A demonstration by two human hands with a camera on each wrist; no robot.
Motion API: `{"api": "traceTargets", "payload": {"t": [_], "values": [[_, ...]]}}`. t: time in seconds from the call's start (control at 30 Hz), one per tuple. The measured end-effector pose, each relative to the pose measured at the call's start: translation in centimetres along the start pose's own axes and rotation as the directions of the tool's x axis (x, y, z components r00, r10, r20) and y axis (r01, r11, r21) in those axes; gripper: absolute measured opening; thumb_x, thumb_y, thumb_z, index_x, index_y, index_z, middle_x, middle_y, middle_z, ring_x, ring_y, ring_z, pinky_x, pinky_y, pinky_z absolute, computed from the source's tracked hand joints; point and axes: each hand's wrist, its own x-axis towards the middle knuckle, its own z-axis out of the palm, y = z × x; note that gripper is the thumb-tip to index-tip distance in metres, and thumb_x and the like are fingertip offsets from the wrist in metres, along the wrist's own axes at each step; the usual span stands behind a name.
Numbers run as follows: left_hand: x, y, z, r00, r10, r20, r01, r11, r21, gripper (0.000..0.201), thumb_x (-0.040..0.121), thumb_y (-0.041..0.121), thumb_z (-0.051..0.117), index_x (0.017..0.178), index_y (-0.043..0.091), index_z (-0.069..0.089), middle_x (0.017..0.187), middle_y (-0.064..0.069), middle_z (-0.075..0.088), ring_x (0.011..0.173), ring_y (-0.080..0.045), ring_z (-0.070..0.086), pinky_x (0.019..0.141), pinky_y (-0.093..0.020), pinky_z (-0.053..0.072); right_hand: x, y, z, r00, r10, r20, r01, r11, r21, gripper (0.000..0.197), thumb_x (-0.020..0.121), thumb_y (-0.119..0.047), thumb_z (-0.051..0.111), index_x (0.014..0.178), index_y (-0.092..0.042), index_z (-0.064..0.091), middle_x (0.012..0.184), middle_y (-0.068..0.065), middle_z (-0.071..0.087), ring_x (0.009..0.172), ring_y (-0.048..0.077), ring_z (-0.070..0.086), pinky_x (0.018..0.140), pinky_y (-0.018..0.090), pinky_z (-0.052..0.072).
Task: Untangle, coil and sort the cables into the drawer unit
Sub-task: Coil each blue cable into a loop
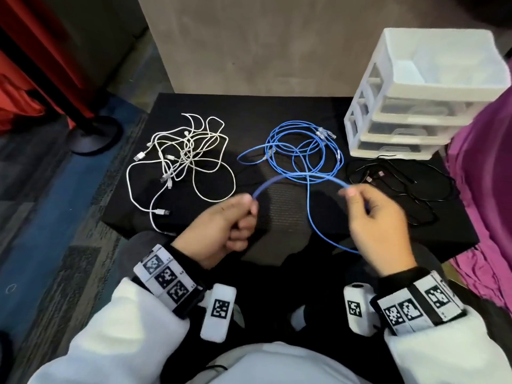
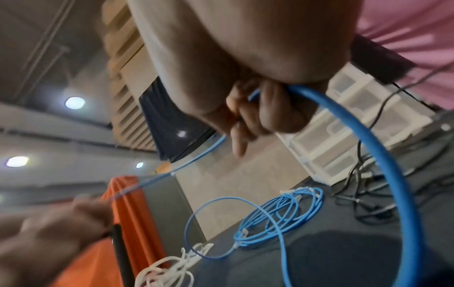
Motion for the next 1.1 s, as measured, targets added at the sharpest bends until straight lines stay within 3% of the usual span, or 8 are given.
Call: {"api": "traceTargets", "payload": {"t": [0.07,0.13,0.2,0.3,0.57,0.7,0.87,1.1], "values": [[0.0,1.7,0.8,0.998,0.062,0.03,-0.047,0.929,-0.367,0.024,0.106,0.034,0.04,0.092,0.02,0.055,0.071,0.008,0.042,0.05,-0.002,0.029,0.041,-0.014,0.019,-0.6,0.6,1.0,0.959,0.0,0.284,0.046,0.987,-0.155,0.019,0.103,-0.034,0.059,0.1,-0.026,0.076,0.095,-0.01,0.078,0.094,0.012,0.071,0.087,0.031,0.053],[0.4,2.5,1.4,0.989,0.146,0.003,-0.128,0.874,-0.469,0.026,0.108,0.032,0.037,0.095,0.02,0.055,0.095,0.002,0.065,0.059,-0.003,0.049,0.048,-0.014,0.038,-1.8,0.1,2.0,0.819,0.008,0.573,0.093,0.985,-0.147,0.021,0.101,-0.043,0.061,0.104,-0.031,0.078,0.099,-0.013,0.079,0.096,0.006,0.072,0.093,0.037,0.055],[1.2,2.4,2.2,0.976,0.212,-0.052,-0.217,0.919,-0.33,0.026,0.109,0.029,0.036,0.093,0.018,0.054,0.129,-0.007,0.067,0.089,-0.013,0.068,0.074,-0.028,0.058,-3.0,-1.6,2.7,0.654,-0.038,0.756,0.131,0.989,-0.064,0.019,0.1,-0.046,0.062,0.106,-0.034,0.076,0.09,-0.01,0.077,0.083,0.004,0.069,0.089,0.038,0.055],[2.1,0.9,3.1,0.961,0.259,-0.1,-0.254,0.965,0.058,0.028,0.11,0.022,0.034,0.088,0.015,0.051,0.14,-0.011,0.062,0.123,-0.027,0.063,0.102,-0.043,0.05,-3.4,-4.3,2.3,0.54,-0.167,0.825,0.199,0.978,0.068,0.011,0.1,-0.035,0.064,0.092,-0.038,0.071,0.082,0.001,0.071,0.068,0.012,0.059,0.074,0.04,0.054],[0.8,-0.8,3.9,0.979,0.095,0.179,-0.143,0.95,0.278,0.039,0.108,0.028,0.035,0.109,-0.003,0.06,0.087,-0.011,0.068,0.062,-0.026,0.052,0.065,-0.027,0.049,0.5,-4.5,-0.5,0.903,-0.148,0.404,0.081,0.98,0.179,0.017,0.084,-0.028,0.086,0.078,-0.022,0.072,0.071,-0.003,0.064,0.068,0.011,0.055,0.071,0.034,0.047],[0.2,0.0,4.1,0.97,0.077,0.232,-0.096,0.993,0.071,0.038,0.103,0.02,0.039,0.119,-0.009,0.059,0.083,-0.006,0.052,0.065,-0.016,0.043,0.08,-0.03,0.045,0.1,-4.6,0.0,0.839,-0.129,0.529,-0.173,0.858,0.484,0.009,0.094,-0.02,0.071,0.1,-0.013,0.071,0.093,0.012,0.073,0.087,0.015,0.066,0.088,0.036,0.058],[-0.4,-0.1,4.0,0.962,0.097,0.255,-0.097,0.995,-0.012,0.032,0.102,0.008,0.049,0.13,-0.007,0.056,0.087,0.002,0.063,0.084,-0.012,0.062,0.097,-0.037,0.051,0.1,-5.4,0.6,0.837,-0.065,0.544,-0.34,0.717,0.609,0.009,0.092,-0.018,0.067,0.094,-0.01,0.068,0.078,0.011,0.065,0.065,0.021,0.058,0.067,0.028,0.057],[0.5,-0.5,4.1,0.982,0.139,-0.131,-0.124,0.985,0.116,0.011,0.087,0.026,0.069,0.091,0.018,0.076,0.076,0.002,0.07,0.066,-0.007,0.066,0.058,-0.021,0.057,0.9,-6.3,0.9,0.832,-0.046,0.553,-0.357,0.72,0.595,0.017,0.106,-0.011,0.054,0.111,0.002,0.063,0.079,0.013,0.059,0.055,0.023,0.057,0.059,0.041,0.061]]}}
